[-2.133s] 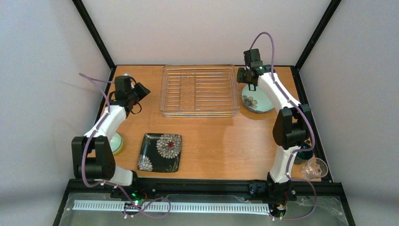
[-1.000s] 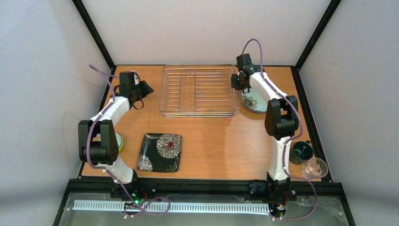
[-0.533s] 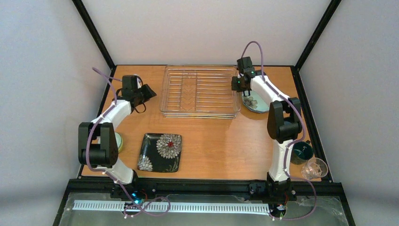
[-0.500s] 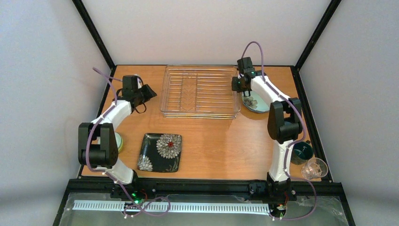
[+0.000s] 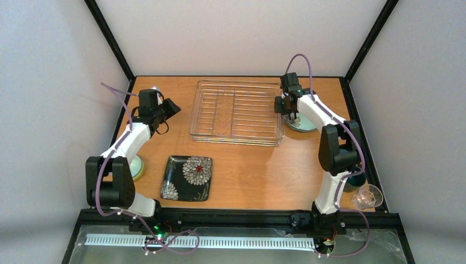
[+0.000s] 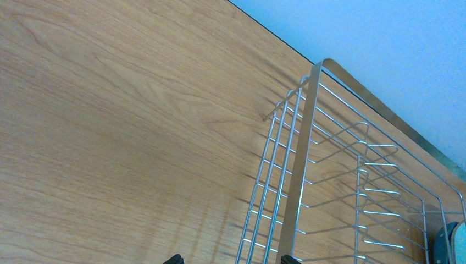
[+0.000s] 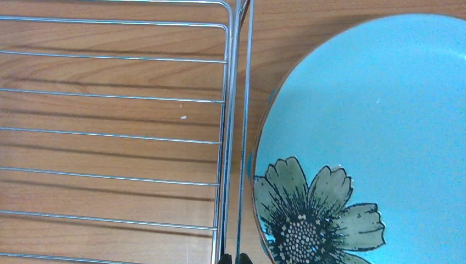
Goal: Load the mixed dishes into the dish rack
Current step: Move the dish rack to the center of the board.
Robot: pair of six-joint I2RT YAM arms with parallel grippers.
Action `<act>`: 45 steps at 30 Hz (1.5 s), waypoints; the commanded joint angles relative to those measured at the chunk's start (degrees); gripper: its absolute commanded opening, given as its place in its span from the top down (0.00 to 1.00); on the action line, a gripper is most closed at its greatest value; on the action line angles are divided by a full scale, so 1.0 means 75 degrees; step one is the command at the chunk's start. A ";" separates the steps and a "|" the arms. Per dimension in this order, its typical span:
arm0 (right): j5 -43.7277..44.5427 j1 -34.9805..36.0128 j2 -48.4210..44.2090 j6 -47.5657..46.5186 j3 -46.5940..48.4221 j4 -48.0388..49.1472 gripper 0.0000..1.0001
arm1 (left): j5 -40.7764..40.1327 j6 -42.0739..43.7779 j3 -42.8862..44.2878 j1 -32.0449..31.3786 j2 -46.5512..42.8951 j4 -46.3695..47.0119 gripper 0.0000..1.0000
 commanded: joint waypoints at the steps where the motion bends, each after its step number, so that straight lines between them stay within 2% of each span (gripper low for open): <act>1: -0.0038 0.0158 -0.0587 -0.0415 -0.0275 -0.0066 0.98 | -0.0070 -0.0104 -0.0162 -0.0029 -0.0330 -0.0116 0.00; 11: -0.0168 0.0340 -0.1232 -0.0792 -0.0886 0.0198 0.98 | 0.0047 -0.0155 -0.0368 -0.0103 -0.0691 -0.0083 0.00; 17: 0.0159 0.0344 -0.1534 -0.0935 -0.1149 0.0282 0.98 | 0.0259 -0.0107 -0.0324 -0.0205 -0.0706 -0.0013 0.00; 29: 0.0261 0.0337 -0.1376 -0.0722 -0.1201 0.0106 0.96 | 0.0441 0.0070 -0.0249 -0.0397 -0.0591 -0.0017 0.00; 31: 0.0346 0.0342 -0.1382 -0.0632 -0.1227 0.0108 0.89 | 0.0436 0.0095 -0.0220 -0.0421 -0.0556 -0.0032 0.00; 33: 0.0450 0.0340 -0.1399 -0.0558 -0.1256 0.0107 0.72 | 0.0423 0.0119 -0.0198 -0.0424 -0.0545 -0.0066 0.00; 36: 0.0539 0.0342 -0.1353 -0.0473 -0.1258 0.0097 0.56 | 0.0378 0.0143 -0.0205 -0.0424 -0.0543 -0.0113 0.00; 45: 0.0826 0.0337 -0.1387 -0.0280 -0.1059 0.0073 0.36 | 0.0194 0.0253 -0.0069 -0.0426 -0.0571 -0.0404 0.00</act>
